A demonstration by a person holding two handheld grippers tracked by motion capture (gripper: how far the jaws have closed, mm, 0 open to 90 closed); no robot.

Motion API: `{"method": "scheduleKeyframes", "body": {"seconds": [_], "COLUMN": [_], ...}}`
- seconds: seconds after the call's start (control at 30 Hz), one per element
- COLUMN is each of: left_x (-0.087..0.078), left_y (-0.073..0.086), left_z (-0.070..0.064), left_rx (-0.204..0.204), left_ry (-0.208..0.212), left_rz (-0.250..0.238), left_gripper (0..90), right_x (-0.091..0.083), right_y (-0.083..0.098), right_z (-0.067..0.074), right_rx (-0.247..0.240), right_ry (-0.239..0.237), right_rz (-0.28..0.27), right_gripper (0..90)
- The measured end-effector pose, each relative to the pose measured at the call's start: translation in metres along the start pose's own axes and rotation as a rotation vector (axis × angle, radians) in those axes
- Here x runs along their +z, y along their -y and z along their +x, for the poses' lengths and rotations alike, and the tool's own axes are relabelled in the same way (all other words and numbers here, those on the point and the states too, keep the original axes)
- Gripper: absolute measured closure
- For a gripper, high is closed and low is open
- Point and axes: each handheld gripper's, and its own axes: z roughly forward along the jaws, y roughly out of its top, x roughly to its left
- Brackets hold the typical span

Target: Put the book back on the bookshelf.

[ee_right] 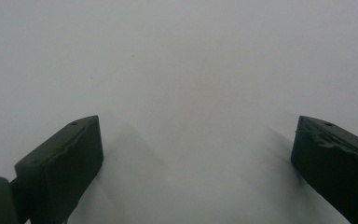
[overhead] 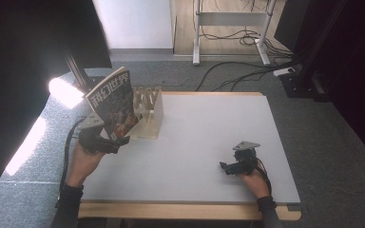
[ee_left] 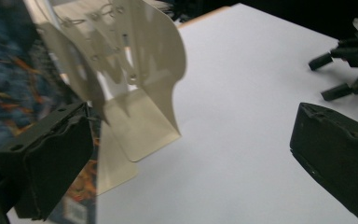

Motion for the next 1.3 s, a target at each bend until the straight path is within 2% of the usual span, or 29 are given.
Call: {"method": "scheduleKeyframes", "body": {"seconds": [0.27,0.37,0.6,1.0,1.23,1.3], "left_x": [0.038,0.051,0.076,0.115,0.129,0.13], "left_y": [0.014,0.022,0.04,0.073,0.087,0.091], "left_z": [-0.019,-0.024,-0.035,-0.05,-0.055,-0.057], "left_rx": [0.04,0.04,0.05,0.069,0.088,0.097], "left_ry": [0.065,0.091,0.124,0.142,0.136,0.121], "left_rz": [0.071,0.088,0.129,0.249,0.325,0.313], "left_gripper": [0.0,0.0,0.0,0.0,0.0,0.0], "right_x": [0.0,0.0,0.0,0.0,0.0,0.0], "right_y": [0.0,0.0,0.0,0.0,0.0,0.0], "right_z": [0.0,0.0,0.0,0.0,0.0,0.0], "right_rx": [-0.001,-0.001,-0.001,-0.002,-0.001,-0.001], "right_ry": [0.0,0.001,0.001,0.003,0.003,0.003], "right_rz": [0.0,0.0,0.0,0.0,0.0,0.0], "right_gripper": [1.4,1.4,1.4,1.4,1.4,1.4]}}
